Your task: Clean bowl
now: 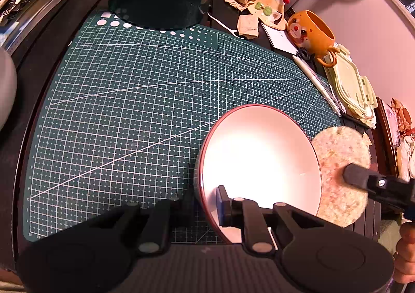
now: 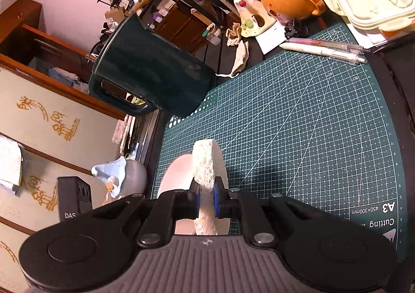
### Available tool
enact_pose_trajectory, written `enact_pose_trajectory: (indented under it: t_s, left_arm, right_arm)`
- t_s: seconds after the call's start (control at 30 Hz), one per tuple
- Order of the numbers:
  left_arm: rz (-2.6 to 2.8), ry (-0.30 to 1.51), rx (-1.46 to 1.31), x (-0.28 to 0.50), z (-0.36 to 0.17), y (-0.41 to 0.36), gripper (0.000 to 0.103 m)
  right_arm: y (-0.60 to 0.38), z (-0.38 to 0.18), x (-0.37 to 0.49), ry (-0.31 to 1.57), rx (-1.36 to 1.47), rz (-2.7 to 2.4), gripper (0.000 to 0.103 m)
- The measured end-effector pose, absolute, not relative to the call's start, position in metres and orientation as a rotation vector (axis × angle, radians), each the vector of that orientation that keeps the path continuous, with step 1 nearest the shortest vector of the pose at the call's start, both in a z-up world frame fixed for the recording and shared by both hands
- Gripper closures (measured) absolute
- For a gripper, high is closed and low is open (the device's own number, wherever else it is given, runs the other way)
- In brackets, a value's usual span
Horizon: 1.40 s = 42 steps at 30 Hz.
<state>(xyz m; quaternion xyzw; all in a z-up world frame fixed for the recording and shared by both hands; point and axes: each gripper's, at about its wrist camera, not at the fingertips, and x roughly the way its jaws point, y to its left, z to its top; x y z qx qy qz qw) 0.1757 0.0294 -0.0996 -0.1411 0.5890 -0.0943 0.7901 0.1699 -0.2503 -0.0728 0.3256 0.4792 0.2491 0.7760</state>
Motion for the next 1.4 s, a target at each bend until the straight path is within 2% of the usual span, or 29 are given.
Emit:
enact_pose_trajectory:
  t_s: [0.33, 0.73, 1.1, 1.4]
  left_arm:
    - [-0.202, 1.268, -0.302, 0.176, -0.099, 0.028, 0.088]
    - [-0.202, 1.269, -0.302, 0.176, -0.099, 0.03, 0.088]
    - [-0.202, 1.269, -0.301, 0.175, -0.098, 0.029, 0.088]
    - [-0.2, 1.27, -0.305, 0.175, -0.098, 0.03, 0.088]
  right_arm:
    - [-0.238, -0.1, 0.176, 1.136, 0.685, 0.515, 0.093]
    - [-0.253, -0.066, 0.168, 1.018, 0.708, 0.549, 0.093]
    - [-0.236, -0.101, 0.177, 1.14, 0.657, 0.519, 0.093]
    - [-0.252, -0.071, 0.169, 1.032, 0.712, 0.552, 0.093]
